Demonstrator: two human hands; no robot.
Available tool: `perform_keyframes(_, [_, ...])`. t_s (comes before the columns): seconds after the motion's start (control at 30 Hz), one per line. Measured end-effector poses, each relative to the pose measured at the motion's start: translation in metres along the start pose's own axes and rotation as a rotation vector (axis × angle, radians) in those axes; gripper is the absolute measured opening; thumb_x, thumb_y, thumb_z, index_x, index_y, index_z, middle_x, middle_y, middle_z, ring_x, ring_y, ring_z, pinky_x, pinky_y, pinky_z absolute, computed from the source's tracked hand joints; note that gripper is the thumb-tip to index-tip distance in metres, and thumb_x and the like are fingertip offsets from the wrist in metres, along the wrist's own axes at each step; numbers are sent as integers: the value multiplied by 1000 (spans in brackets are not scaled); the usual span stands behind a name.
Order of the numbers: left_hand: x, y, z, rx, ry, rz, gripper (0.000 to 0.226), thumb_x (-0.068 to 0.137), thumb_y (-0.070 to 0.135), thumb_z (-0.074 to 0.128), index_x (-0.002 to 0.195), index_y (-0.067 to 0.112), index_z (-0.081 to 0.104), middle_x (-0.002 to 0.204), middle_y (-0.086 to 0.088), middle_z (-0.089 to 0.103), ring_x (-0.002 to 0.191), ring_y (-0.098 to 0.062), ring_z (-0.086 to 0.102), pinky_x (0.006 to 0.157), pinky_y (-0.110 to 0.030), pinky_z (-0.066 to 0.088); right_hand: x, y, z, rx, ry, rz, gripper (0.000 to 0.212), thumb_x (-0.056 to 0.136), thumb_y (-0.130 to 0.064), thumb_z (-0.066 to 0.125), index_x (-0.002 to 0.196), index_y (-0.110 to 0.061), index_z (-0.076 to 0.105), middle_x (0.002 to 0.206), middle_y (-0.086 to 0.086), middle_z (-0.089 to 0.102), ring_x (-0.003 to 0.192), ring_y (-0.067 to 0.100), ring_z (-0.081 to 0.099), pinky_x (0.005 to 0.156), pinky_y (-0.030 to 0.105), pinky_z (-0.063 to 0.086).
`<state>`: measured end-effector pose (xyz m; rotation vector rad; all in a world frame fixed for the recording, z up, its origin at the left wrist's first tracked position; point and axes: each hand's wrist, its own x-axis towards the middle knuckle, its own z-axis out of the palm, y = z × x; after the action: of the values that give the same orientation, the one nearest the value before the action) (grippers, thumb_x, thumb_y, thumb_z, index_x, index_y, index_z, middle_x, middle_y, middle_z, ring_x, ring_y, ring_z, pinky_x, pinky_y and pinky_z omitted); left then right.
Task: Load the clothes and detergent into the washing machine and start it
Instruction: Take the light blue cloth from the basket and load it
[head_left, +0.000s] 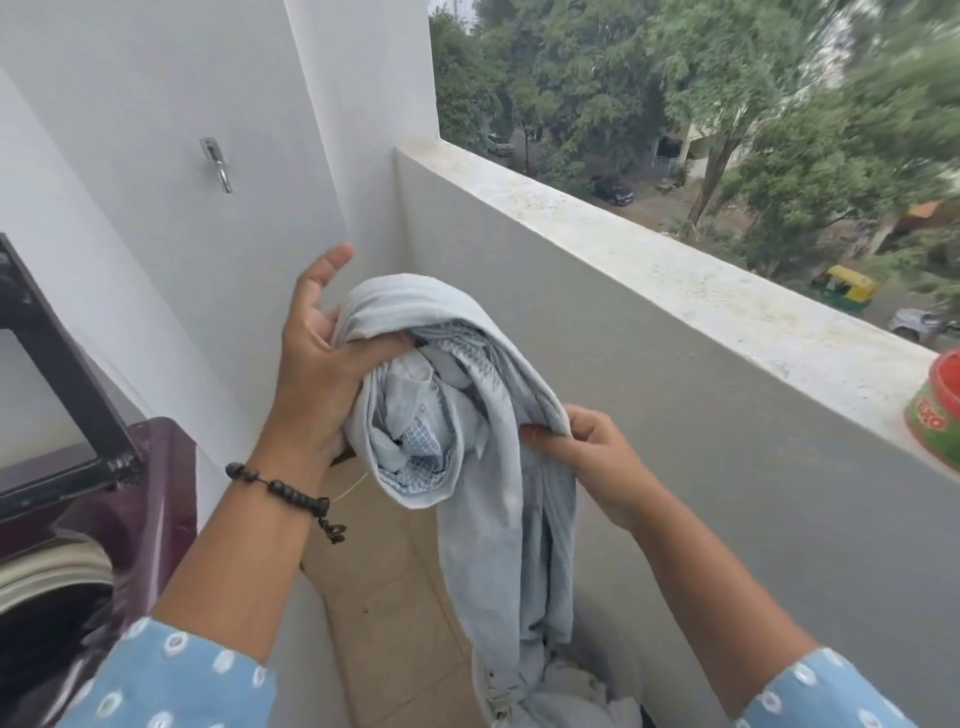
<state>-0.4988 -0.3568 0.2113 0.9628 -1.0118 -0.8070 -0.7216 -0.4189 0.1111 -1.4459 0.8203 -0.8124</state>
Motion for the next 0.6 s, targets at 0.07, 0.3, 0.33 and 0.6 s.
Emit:
perform_keyframes(0.07, [1,6,-4,-39,18,15,89,60,5,78,139,17,40,88,9,73,80,-8,70,66,-23,56,9,-26,0,51,100,-91,19,85,-10,67,101,1,68,92,13,71,83,23,66,74,34,53])
perform_keyframes(0.3, [10,25,-16,97,-204,59,76,61,0,85,127,17,50,110,4,68,99,-10,68,77,-24,56,15,-158,-7,32,417,-596,18,89,-18,60,71,-15,60,60,4,57,53,20,49,51,27,44])
perform_keyframes(0.33, [10,22,-14,133,-234,59,73,61,6,87,125,17,53,113,0,69,102,-15,68,79,-27,57,17,-167,-4,-14,475,-656,24,87,-18,58,64,-19,53,55,1,48,50,16,39,47,24,36])
perform_keyframes(0.6, [21,13,-23,-79,-31,18,44,68,7,69,111,11,64,90,-1,74,82,-17,71,65,-29,56,36,-122,14,-210,426,-506,19,74,-24,55,70,-6,57,62,5,49,59,14,42,57,32,33])
